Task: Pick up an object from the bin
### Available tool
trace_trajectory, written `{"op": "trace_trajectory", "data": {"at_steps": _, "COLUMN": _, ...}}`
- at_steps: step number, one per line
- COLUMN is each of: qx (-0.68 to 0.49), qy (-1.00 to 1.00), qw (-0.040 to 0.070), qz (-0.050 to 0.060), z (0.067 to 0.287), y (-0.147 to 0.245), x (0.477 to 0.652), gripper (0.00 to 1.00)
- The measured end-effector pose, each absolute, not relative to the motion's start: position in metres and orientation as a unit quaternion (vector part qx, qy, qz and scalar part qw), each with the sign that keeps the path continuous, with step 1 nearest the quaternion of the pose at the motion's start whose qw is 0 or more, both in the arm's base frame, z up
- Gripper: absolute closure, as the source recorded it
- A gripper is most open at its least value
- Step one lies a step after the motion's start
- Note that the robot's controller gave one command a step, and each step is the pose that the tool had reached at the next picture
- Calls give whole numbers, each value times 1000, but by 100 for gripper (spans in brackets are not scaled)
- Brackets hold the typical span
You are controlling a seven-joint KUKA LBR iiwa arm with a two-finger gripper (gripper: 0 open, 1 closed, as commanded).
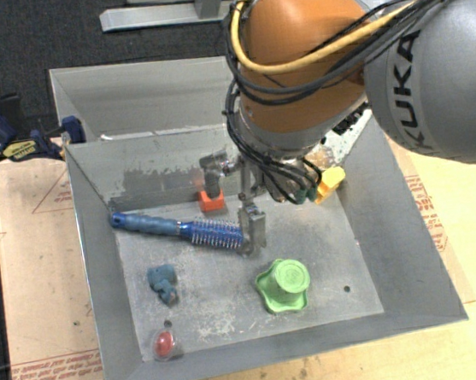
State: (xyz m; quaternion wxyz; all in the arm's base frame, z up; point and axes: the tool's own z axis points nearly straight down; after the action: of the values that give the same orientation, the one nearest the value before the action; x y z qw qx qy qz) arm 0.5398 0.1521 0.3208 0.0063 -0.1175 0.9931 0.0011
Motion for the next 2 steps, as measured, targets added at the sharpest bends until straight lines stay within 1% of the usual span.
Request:
{"op": "trace_trajectory", "data": {"at_steps": 1, "qx": -84, "qy": 996, "qw": -3, "qz": 0, "z": 180, "y": 150, "x": 564, "gripper": 0}}
{"op": "trace_trajectory", "data": {"at_steps": 2, "qx": -146, "qy": 989, "qw": 7, "qz": 2, "z": 71, "y": 168, "x": 619, "gripper": 0}}
